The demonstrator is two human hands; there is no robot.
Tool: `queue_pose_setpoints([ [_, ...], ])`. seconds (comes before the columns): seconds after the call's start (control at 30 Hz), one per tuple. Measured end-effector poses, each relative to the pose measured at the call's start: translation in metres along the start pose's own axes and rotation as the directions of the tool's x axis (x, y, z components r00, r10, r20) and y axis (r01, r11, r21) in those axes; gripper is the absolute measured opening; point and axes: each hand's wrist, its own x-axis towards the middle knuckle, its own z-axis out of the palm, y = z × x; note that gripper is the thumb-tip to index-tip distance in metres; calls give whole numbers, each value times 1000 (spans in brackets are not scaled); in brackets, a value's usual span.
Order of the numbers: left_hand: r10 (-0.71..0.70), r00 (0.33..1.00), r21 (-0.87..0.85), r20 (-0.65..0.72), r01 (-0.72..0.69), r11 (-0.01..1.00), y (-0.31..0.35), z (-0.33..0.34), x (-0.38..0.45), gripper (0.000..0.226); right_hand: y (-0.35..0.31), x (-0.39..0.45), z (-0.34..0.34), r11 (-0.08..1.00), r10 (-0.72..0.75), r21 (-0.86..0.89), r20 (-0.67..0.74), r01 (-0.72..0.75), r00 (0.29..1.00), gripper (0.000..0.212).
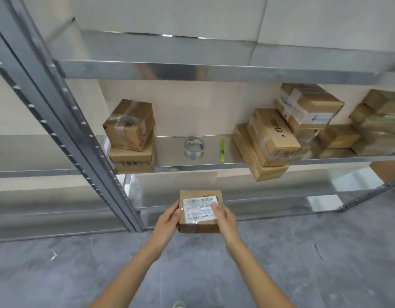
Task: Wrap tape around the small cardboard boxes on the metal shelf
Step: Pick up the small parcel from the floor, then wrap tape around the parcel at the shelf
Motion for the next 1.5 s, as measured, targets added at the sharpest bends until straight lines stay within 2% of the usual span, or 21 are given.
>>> queue_pose_setpoints([
  [0.17,5,1000,18,1,-5,1000,41,13,66,31,-40,60,-9,998,-4,57,-33,6,999,32],
  [0.3,-24,996,4,-91,24,1000,68,22,128,32,-72,115,-13,999,-24,24,-5,24,1000,39],
  [0.43,-23,989,-9,-147,21,1000,81,31,174,31,-94,167,-19,999,-30,13,57,29,998,24],
  [0.5,-39,985,-7,-170,38,999,84,38,191,36,-100,190,-21,1000,-8,-10,82,9,997,28],
  [0.6,-85,978,-78,-191,71,994,93,45,212,34,-104,216,-23,999,49,-16,84,-47,995,50],
  [0.67,-71,973,-110,-217,48,993,98,45,223,39,-106,227,-23,999,51,0,75,-51,996,45],
  [0.73,-45,952,-42,-304,34,999,97,43,233,40,-107,236,-22,999,44,-2,70,-43,997,33],
  [0.8,28,926,161,-378,36,986,88,39,239,36,-107,240,-23,999,46,-5,74,-45,996,38],
  [0.9,114,957,510,-267,40,859,72,33,245,49,-107,243,-28,998,67,9,47,-68,997,47],
  [1.0,137,989,794,-60,-36,607,59,27,257,56,-109,244,-30,997,74,-7,48,-73,996,47],
  [1.07,145,989,878,20,-87,471,55,24,262,56,-108,247,-31,997,82,-13,52,-82,995,33],
  [1.13,170,984,923,43,-104,369,54,24,263,52,-110,246,-28,996,93,-15,43,-92,995,23],
  [1.23,213,977,961,-17,-43,273,54,21,262,40,-109,245,-22,996,88,7,42,-88,995,22],
  [1.3,176,977,956,-121,67,286,53,13,257,34,-108,245,-17,996,90,15,47,-91,995,25],
  [1.43,89,961,944,-261,235,231,54,-5,252,44,-111,246,-5,994,97,34,65,-100,993,33],
  [1.5,35,938,914,-345,327,242,56,-8,250,52,-112,247,-2,994,96,47,61,-99,994,33],
])
